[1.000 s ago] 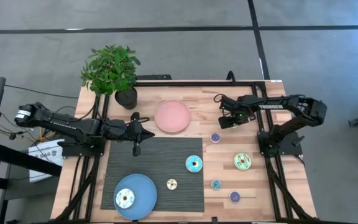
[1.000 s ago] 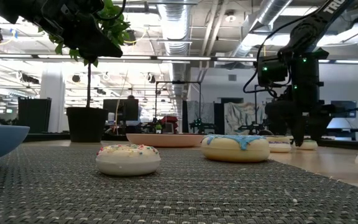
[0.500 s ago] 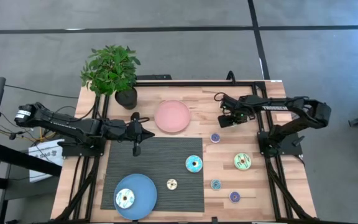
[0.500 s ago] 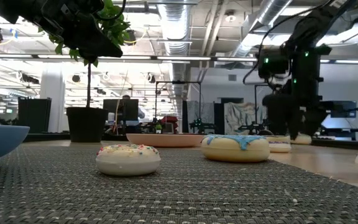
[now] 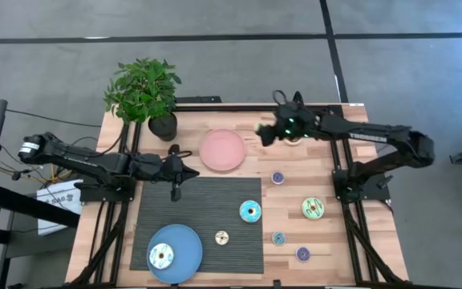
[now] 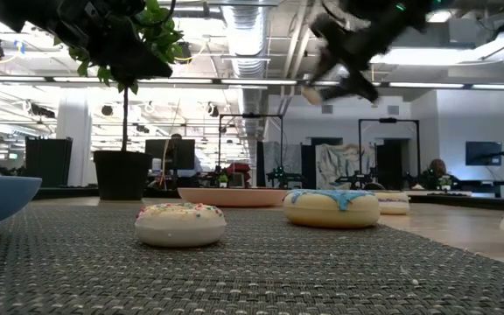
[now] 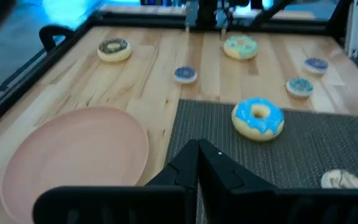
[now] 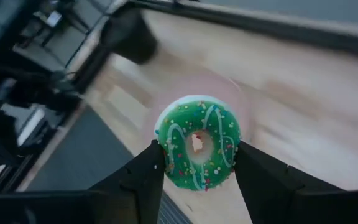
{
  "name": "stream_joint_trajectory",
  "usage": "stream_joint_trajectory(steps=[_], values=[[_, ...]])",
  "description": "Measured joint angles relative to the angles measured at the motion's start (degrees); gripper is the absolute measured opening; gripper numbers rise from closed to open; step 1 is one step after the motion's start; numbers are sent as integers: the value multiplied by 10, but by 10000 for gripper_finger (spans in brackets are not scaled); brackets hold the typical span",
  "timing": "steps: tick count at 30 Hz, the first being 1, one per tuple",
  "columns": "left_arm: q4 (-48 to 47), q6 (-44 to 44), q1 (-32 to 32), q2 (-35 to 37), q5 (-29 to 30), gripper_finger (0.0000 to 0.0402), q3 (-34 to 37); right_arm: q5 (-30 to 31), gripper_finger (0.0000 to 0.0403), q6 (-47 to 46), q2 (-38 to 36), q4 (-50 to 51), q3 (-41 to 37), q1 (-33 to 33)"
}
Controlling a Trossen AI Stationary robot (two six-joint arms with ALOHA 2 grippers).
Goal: Pick & Place donuts
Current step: Put the small green donut on the pink plate
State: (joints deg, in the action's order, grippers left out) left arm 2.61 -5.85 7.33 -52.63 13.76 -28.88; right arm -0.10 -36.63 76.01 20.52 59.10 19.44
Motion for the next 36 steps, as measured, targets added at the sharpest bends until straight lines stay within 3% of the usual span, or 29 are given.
stream_joint_trajectory(steps=[10,17,25,36], values=[[-25,9,0,78,0,0,0,0,176,121,296,193,332,-17],[-33,6,0,89,-4,0,0,-9,176,132,465,291,453,8],[-35,6,0,87,-11,0,0,-30,177,149,542,279,498,20],[-65,-9,0,92,-27,0,0,-13,182,168,545,268,511,20]])
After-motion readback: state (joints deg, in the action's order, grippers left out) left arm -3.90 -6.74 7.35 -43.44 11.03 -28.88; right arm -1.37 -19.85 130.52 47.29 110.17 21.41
